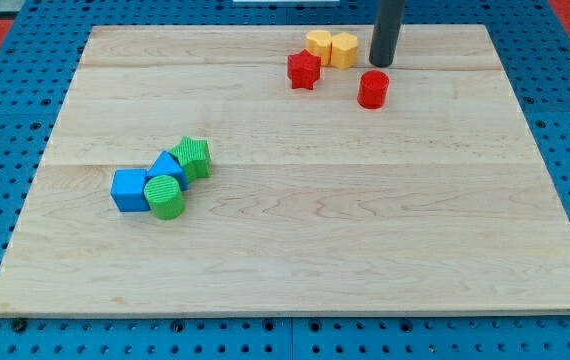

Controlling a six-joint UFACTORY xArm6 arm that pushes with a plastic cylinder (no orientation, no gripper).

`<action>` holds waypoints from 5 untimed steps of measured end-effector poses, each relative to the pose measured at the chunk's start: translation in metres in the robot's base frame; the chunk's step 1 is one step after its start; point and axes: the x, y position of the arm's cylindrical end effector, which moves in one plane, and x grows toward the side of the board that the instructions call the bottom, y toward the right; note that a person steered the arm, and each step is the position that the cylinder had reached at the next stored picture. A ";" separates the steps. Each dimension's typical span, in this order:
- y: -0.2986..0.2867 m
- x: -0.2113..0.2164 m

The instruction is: Place the yellow hexagon in between yellow heart and red star

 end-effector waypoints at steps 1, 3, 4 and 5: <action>-0.012 -0.019; -0.056 0.004; -0.076 0.005; -0.102 0.011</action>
